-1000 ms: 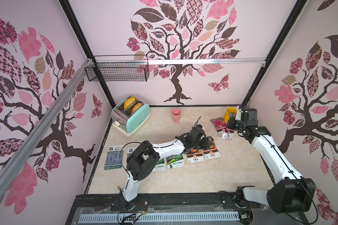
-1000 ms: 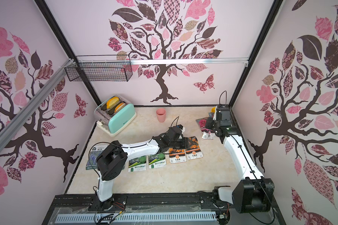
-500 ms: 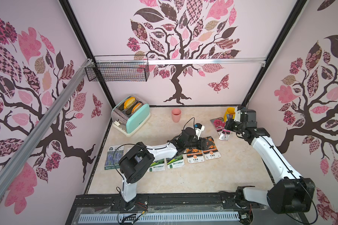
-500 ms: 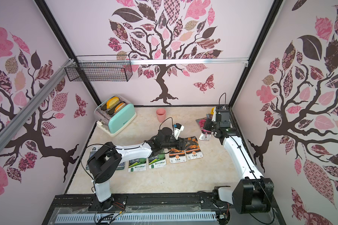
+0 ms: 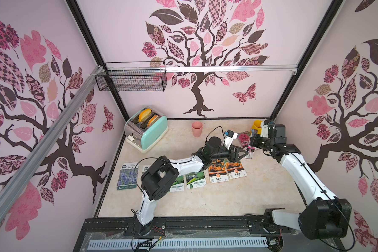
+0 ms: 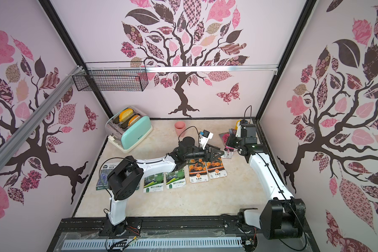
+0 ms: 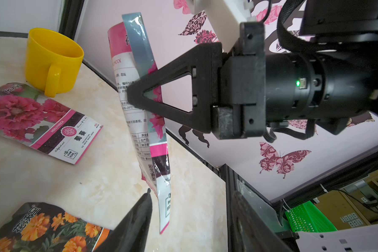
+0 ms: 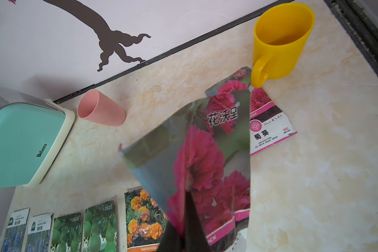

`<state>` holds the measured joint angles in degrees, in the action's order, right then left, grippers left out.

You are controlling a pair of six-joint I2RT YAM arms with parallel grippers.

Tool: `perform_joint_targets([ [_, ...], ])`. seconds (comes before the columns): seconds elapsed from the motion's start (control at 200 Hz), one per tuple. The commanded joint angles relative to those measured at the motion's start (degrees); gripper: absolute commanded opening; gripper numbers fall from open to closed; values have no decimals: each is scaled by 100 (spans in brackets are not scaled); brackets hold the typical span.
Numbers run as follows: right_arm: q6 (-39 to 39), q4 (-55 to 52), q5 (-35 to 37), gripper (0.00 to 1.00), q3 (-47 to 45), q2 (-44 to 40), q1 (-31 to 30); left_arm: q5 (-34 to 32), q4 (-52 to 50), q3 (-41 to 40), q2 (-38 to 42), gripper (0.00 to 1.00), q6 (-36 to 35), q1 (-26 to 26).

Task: Arrange the seed packets in a row
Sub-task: Adjust the seed packet.

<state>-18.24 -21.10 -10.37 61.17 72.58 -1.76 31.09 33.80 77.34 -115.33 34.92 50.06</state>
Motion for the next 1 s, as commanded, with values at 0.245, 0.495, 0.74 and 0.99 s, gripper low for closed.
perform_joint_targets([
  [0.245,-92,46,-169,0,70,-130,-70,70,-13,594,-580,57,-105,-15],
  [0.495,-99,-8,-152,0,65,-165,-136,150,-214,1082,-996,45,-135,3],
  [0.74,-110,-25,-136,0,99,-202,-182,7,-309,1155,-1150,0,-187,29],
  [0.99,1,-77,62,58,122,-248,-211,-215,-302,879,-867,0,-187,-46],
])
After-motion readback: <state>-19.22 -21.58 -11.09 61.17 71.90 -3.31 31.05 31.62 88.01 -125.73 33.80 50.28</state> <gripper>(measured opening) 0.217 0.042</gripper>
